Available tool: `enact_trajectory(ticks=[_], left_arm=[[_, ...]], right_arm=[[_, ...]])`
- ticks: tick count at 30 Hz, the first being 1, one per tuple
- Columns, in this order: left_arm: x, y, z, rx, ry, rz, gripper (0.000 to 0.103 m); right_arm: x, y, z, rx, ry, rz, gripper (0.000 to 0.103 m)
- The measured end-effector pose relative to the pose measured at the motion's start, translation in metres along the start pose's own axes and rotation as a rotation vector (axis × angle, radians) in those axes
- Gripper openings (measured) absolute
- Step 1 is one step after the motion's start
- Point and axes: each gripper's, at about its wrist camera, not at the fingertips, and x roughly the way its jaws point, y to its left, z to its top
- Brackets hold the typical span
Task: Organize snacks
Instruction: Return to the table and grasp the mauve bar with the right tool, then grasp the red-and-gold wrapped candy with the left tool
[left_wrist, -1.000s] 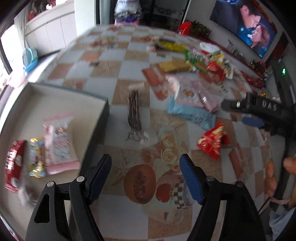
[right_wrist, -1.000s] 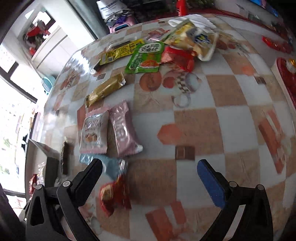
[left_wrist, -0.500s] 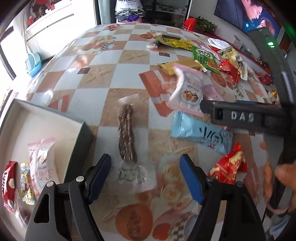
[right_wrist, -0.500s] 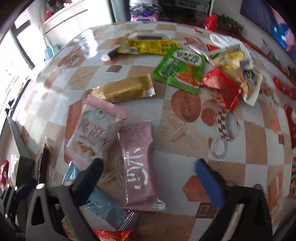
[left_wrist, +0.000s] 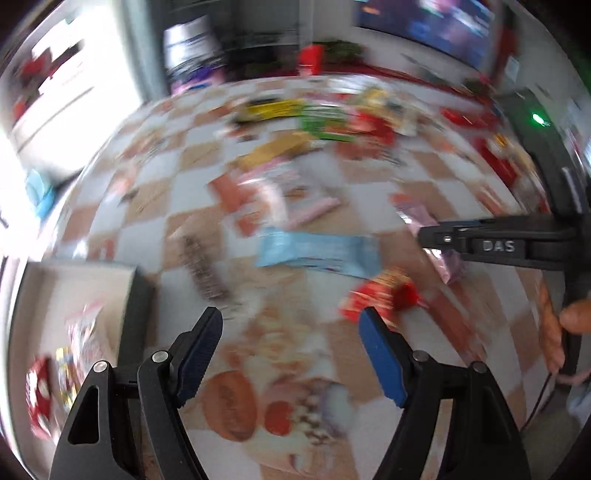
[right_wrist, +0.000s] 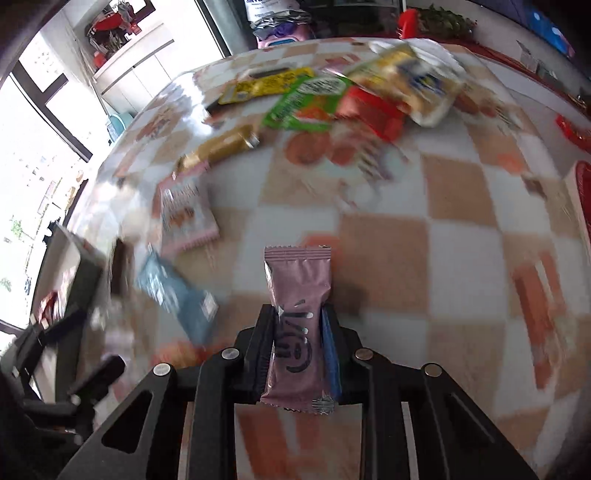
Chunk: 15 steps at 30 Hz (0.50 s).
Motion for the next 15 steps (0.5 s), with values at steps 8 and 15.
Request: enact_trajectory(ticks=[8, 15], left_arm=[[0.027, -0.051, 0.015, 0.143, 0.051, -0.045, 0.079], [0.047, -0.059, 0.021, 0.082, 0.123, -0.104, 0.046]], right_arm=[[-0.02, -0.021, -0.042, 0.028, 0.002, 0.009, 0.027], [-0.026, -0.025, -0.052, 0.021, -0.007, 0.009, 0.027]])
